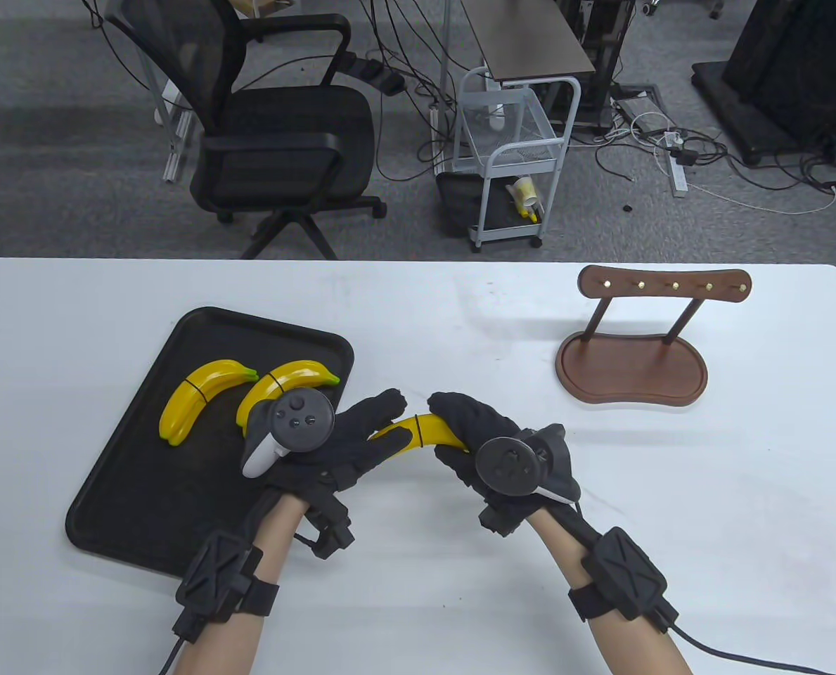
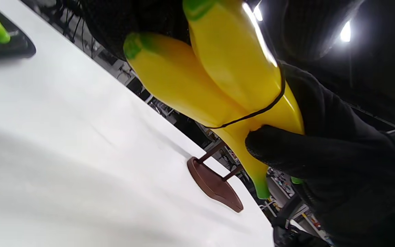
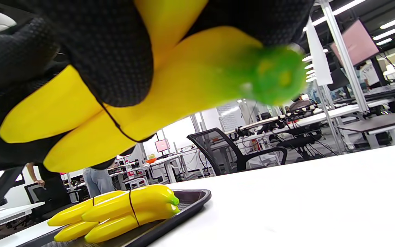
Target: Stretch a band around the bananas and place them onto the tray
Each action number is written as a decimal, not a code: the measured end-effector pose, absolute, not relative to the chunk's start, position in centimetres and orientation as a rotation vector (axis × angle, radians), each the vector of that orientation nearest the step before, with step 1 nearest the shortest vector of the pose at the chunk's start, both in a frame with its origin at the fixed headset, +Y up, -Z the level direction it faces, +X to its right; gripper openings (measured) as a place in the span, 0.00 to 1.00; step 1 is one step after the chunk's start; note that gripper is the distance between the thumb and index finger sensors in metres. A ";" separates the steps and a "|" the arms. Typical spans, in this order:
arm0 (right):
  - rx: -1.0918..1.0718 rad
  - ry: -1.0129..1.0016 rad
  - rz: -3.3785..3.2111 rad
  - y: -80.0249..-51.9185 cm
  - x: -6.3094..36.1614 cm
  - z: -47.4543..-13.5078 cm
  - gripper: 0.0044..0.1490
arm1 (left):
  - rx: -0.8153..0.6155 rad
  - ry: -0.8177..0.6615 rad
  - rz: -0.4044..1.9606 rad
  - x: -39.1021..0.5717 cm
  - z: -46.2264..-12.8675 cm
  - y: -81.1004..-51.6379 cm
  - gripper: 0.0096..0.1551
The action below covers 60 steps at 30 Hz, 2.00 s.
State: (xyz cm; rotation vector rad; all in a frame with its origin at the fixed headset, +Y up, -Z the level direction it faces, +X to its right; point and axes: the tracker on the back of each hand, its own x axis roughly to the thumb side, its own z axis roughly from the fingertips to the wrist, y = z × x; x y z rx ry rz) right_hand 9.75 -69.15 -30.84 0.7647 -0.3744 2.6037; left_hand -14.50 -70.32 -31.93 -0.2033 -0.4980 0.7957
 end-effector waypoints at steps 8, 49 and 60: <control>0.638 -0.251 2.561 -69.4 10.0 -31.4 0.45 | -0.049 -0.503 0.561 -13.4 -30.9 -69.3 0.40; 0.581 0.041 2.198 -71.0 13.2 -33.6 0.46 | -0.006 -0.366 0.383 -16.5 -30.8 -69.9 0.38; 0.512 0.003 2.176 -70.7 15.1 -34.3 0.44 | 0.007 -0.165 0.444 -25.6 -28.8 -70.7 0.38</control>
